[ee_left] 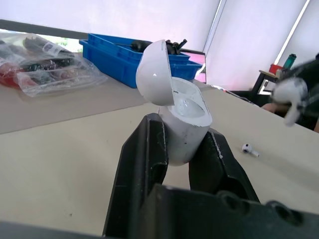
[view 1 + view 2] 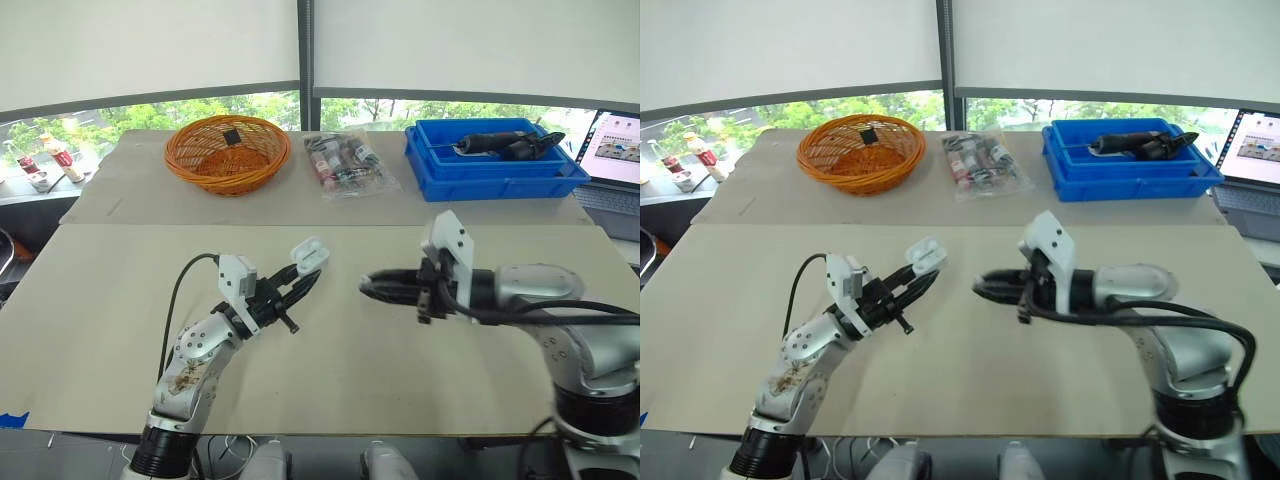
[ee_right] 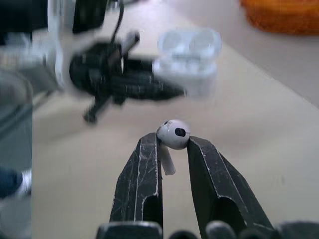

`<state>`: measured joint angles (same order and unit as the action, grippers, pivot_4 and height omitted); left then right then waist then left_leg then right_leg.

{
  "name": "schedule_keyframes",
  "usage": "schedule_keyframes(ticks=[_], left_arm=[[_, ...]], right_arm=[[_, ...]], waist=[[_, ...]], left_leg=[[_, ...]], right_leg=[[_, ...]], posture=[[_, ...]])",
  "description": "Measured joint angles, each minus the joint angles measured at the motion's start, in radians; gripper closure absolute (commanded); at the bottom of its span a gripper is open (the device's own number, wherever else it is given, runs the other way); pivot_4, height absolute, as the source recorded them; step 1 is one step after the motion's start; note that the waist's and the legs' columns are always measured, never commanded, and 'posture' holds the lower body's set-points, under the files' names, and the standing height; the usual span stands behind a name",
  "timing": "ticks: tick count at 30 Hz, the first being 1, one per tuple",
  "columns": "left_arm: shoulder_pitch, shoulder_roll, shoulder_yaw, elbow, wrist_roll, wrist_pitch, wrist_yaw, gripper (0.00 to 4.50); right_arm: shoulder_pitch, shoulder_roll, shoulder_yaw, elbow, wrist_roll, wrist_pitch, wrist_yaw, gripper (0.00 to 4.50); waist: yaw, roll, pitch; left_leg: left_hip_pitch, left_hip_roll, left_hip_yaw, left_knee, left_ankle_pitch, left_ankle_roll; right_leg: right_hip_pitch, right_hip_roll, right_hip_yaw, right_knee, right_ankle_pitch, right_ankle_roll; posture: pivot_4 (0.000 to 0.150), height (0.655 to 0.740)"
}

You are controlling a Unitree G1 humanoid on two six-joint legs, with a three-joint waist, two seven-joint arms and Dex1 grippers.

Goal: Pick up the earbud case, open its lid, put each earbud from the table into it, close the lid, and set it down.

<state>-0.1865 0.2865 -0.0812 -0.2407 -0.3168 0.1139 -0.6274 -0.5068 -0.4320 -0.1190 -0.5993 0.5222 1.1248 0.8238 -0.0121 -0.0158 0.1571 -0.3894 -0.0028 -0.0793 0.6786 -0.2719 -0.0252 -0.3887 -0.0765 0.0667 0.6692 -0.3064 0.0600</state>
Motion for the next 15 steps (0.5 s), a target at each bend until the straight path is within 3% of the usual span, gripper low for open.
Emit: schedule_keyframes(ticks=[9, 15], left_arm=[[-0.034, -0.057, -0.011, 0.015, 0.005, 0.001, 0.05, 3.92], [-0.041, -0.068, -0.025, 0.015, 0.006, 0.01, 0.071, 3.92]], right_arm=[[0.051, 0.302, 0.018, 0.024, 0.03, -0.184, -0.248, 4.12], [0.085, 0.348, 0.131, 0.086, -0.035, -0.343, -0.323, 4.12]], waist=[[-0.006, 0.0, 0.0], [-0.01, 0.0, 0.0]], left_leg=[[0.001, 0.0, 0.0, 0.0, 0.0, -0.001], [0.001, 0.0, 0.0, 0.0, 0.001, -0.001]], right_leg=[[-0.001, 0.0, 0.0, 0.004, 0.0, 0.0], [-0.002, 0.0, 0.0, 0.004, 0.0, 0.0]], posture=[[0.15, 0.74], [0.15, 0.74]])
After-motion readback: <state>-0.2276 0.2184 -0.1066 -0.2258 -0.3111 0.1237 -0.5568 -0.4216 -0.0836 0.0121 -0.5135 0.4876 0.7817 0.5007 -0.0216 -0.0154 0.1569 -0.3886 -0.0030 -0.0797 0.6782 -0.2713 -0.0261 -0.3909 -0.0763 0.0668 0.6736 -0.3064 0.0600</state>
